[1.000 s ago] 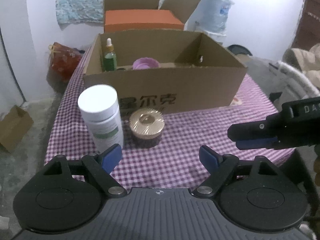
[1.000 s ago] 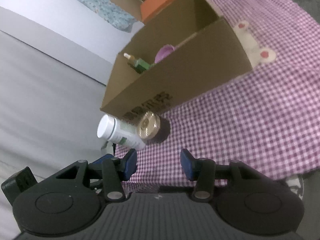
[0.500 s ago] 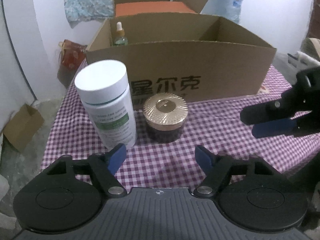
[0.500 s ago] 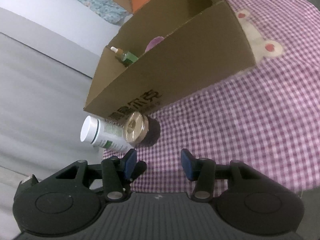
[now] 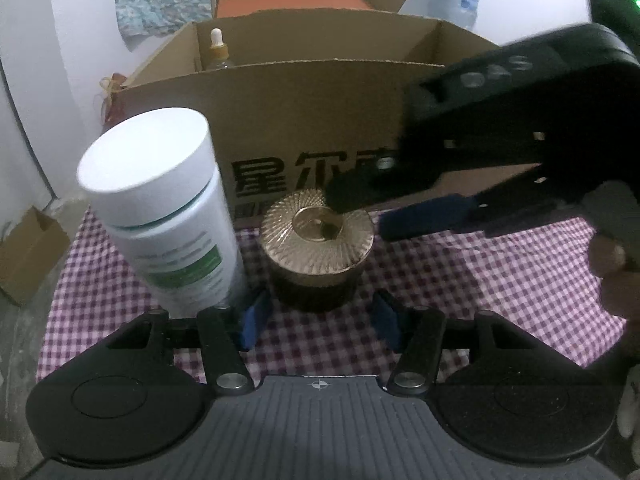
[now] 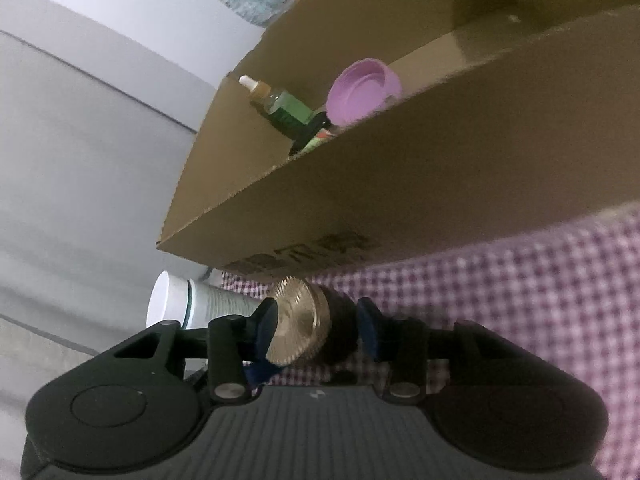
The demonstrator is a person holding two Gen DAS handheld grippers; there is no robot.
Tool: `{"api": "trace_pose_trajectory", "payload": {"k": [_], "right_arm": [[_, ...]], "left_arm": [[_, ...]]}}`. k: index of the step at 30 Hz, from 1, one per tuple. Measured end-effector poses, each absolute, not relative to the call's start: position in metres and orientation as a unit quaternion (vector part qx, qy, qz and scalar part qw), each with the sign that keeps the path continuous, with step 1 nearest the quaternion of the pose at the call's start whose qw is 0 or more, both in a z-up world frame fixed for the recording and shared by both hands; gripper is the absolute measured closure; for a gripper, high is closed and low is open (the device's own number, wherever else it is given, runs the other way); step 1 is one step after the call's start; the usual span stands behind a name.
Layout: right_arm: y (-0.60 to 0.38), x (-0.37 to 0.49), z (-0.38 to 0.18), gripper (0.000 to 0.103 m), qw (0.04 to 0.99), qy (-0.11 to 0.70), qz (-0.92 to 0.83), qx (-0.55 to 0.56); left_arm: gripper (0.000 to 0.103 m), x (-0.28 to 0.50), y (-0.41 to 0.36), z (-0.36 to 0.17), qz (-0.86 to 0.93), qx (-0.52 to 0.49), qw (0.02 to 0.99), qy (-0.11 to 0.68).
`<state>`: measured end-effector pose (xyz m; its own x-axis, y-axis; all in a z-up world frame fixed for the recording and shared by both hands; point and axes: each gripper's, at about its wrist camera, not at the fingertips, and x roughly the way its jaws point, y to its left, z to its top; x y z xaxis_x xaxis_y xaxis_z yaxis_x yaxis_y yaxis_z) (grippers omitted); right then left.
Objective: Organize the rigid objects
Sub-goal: 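Grasp the gold-lidded jar by its lid with the right gripper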
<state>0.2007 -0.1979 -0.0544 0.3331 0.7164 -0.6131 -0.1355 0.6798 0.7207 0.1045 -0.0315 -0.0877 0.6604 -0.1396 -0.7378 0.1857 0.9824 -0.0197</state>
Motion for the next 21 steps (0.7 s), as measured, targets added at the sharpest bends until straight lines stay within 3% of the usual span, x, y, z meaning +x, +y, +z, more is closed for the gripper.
{"api": "trace_pose_trajectory", "payload": {"k": [9,21], "right_arm": [[-0.185,0.21,-0.06,0.059,0.755,0.519,0.293,0.272],[-0.246,0.181,-0.06,0.059,0.763,0.513,0.25,0.304]], "left_arm": [[0.05,0.108,-0.038,-0.088,-0.097,0.038,0.911,0.4],[0.05,0.099,-0.086,-0.09,-0.184,0.093,0.897,0.39]]}}
